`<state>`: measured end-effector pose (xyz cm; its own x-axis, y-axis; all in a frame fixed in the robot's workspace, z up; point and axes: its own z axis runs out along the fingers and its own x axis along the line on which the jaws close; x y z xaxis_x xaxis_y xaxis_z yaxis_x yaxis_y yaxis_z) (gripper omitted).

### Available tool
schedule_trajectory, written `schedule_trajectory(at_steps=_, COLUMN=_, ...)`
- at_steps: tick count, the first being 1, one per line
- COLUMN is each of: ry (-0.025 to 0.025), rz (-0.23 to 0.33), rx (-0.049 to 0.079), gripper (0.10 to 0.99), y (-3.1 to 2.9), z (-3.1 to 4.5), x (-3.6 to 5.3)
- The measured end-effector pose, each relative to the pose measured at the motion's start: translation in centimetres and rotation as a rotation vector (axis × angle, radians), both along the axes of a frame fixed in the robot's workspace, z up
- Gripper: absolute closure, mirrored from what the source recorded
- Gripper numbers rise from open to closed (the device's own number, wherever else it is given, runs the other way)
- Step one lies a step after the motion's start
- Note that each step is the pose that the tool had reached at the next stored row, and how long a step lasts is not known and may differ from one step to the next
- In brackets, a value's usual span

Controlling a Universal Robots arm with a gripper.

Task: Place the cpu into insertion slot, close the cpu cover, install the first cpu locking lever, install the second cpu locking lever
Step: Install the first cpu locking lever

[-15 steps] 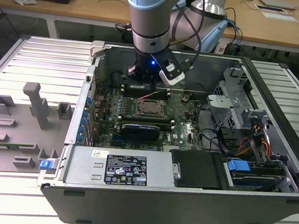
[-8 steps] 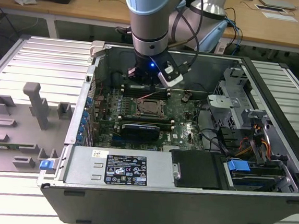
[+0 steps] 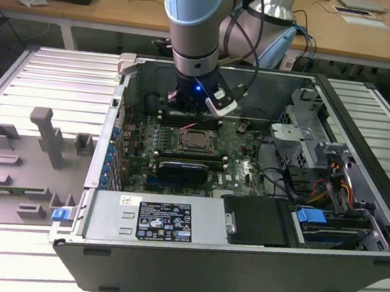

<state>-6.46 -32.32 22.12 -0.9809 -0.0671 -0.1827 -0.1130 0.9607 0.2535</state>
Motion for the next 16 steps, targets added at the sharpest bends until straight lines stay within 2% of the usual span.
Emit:
schedule_trajectory(at_steps=7, ry=-0.0001, rz=-0.007, rx=0.0, gripper=0.98, y=0.17, z=-0.15, x=0.06)
schedule_trajectory(at_steps=9, ry=-0.0026, rz=-0.014, rx=0.0, gripper=0.98, y=0.18, z=-0.28, x=0.05)
schedule_trajectory(at_steps=13, ry=-0.0027, rz=-0.068, rx=-0.001, gripper=0.98, y=0.18, z=-0.58, x=0.05)
schedule_trajectory(at_steps=16, ry=-0.0028, rz=-0.083, rx=-0.004, gripper=0.98, y=0.3, z=-0.73, x=0.05)
